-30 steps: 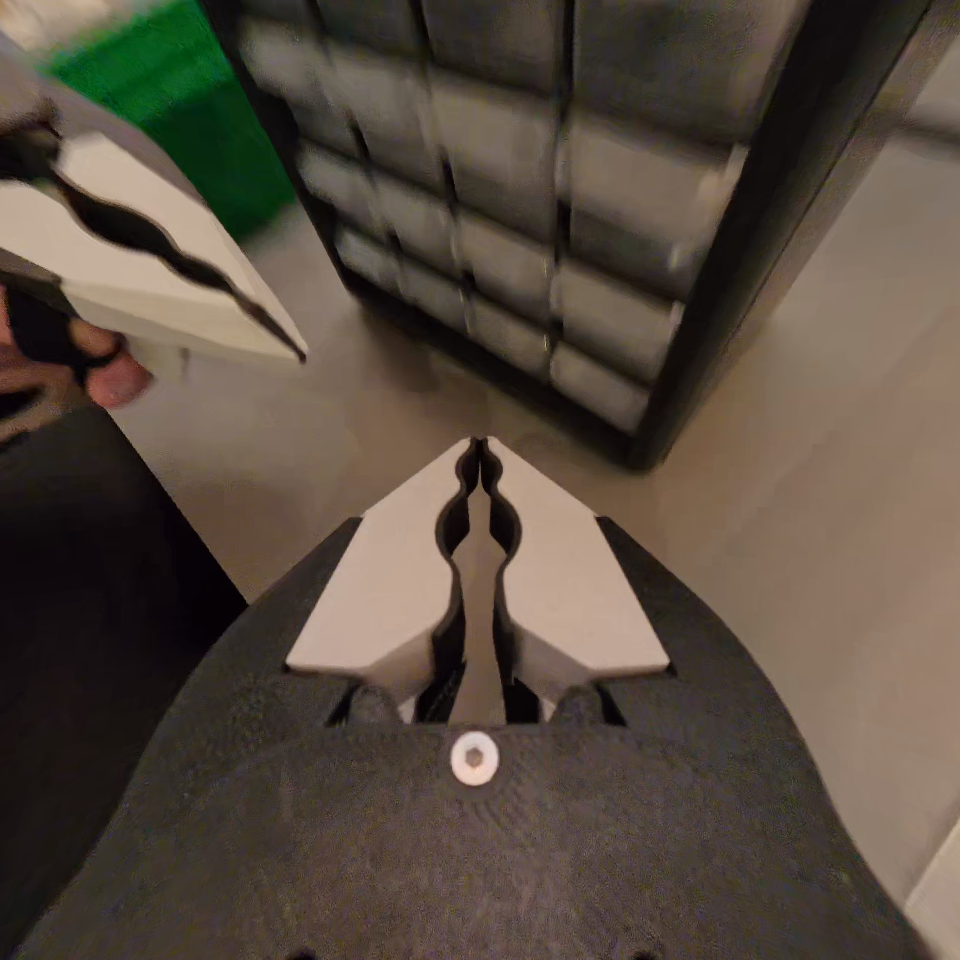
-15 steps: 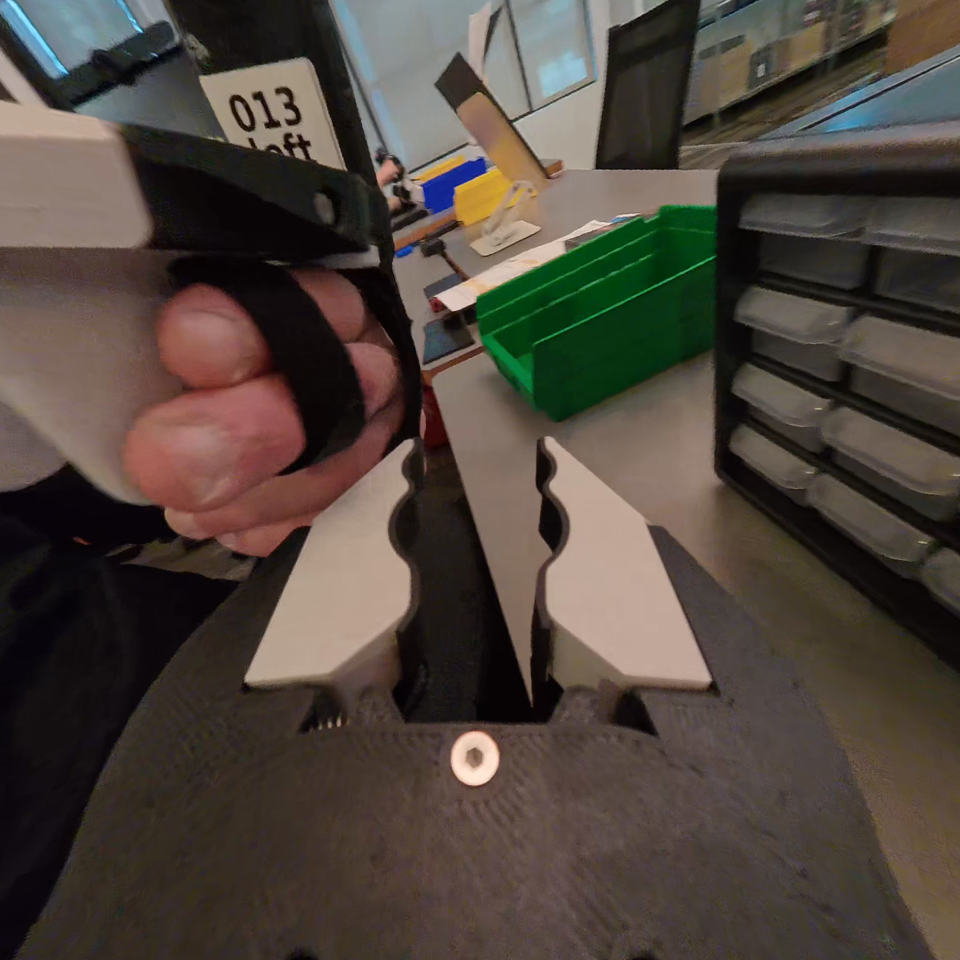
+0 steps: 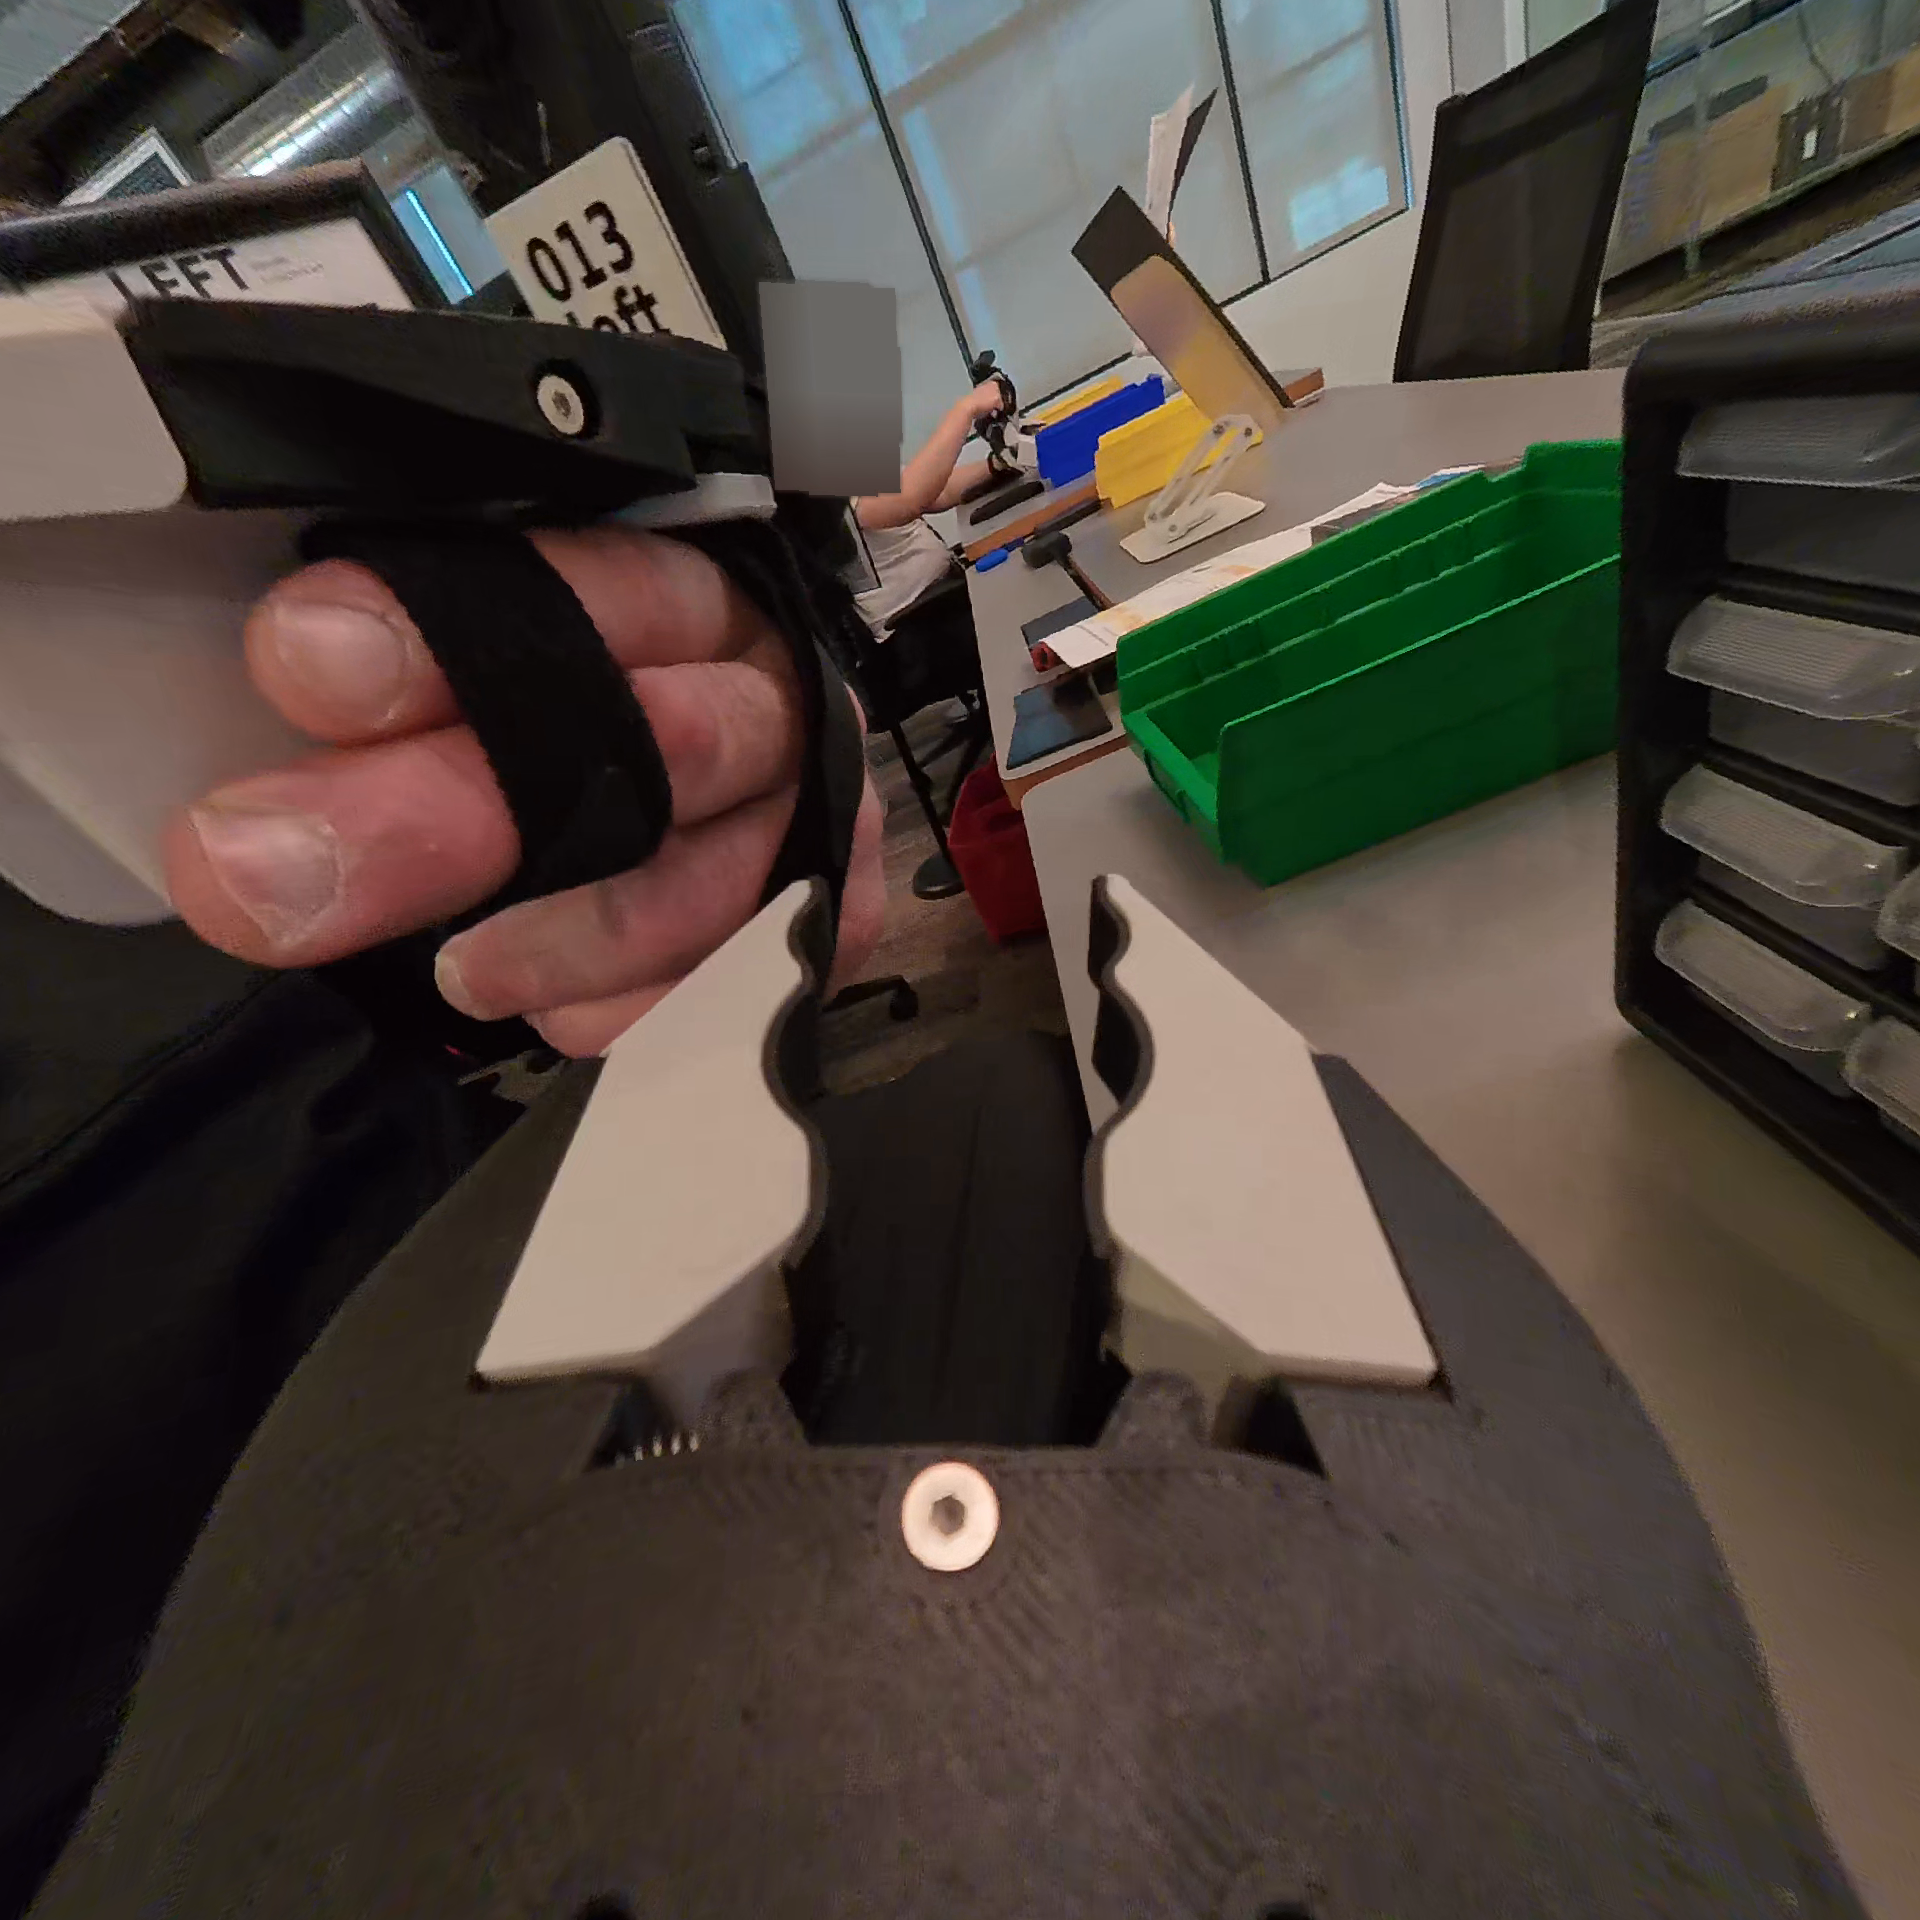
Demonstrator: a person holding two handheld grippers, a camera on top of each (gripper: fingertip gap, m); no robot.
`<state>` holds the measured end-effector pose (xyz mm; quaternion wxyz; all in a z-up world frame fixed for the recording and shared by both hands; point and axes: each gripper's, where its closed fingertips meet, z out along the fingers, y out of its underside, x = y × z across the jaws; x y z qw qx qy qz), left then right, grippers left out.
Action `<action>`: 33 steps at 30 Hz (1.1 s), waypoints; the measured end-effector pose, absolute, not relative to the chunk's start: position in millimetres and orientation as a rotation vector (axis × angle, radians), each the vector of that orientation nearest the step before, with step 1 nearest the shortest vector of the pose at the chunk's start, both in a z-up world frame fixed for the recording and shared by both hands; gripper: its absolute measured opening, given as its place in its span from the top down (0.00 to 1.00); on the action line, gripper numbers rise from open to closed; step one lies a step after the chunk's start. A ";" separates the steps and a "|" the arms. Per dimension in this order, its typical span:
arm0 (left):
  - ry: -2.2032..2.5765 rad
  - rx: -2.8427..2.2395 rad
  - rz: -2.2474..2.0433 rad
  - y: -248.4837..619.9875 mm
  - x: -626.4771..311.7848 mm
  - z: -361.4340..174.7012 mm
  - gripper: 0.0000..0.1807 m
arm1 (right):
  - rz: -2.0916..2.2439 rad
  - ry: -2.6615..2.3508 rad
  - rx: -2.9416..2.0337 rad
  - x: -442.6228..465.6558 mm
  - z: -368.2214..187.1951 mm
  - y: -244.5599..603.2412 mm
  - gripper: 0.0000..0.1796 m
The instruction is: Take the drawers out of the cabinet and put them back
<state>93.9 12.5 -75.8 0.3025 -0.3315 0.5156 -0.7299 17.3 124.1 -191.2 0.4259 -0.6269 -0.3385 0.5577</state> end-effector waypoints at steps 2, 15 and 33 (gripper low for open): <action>1.404 -0.892 -1.863 11.1 97.9 -83.1 0.80 | 1.395 -0.841 -1.560 20.2 -191.1 125.2 0.70; 1.505 -0.857 -1.820 -12.9 108.6 -91.6 0.77 | 1.375 -0.856 -1.587 11.6 -194.8 123.7 0.68; 1.612 -0.418 -2.305 -95.1 46.9 -30.1 0.87 | 1.747 -1.110 -1.311 -8.7 -160.6 52.5 0.72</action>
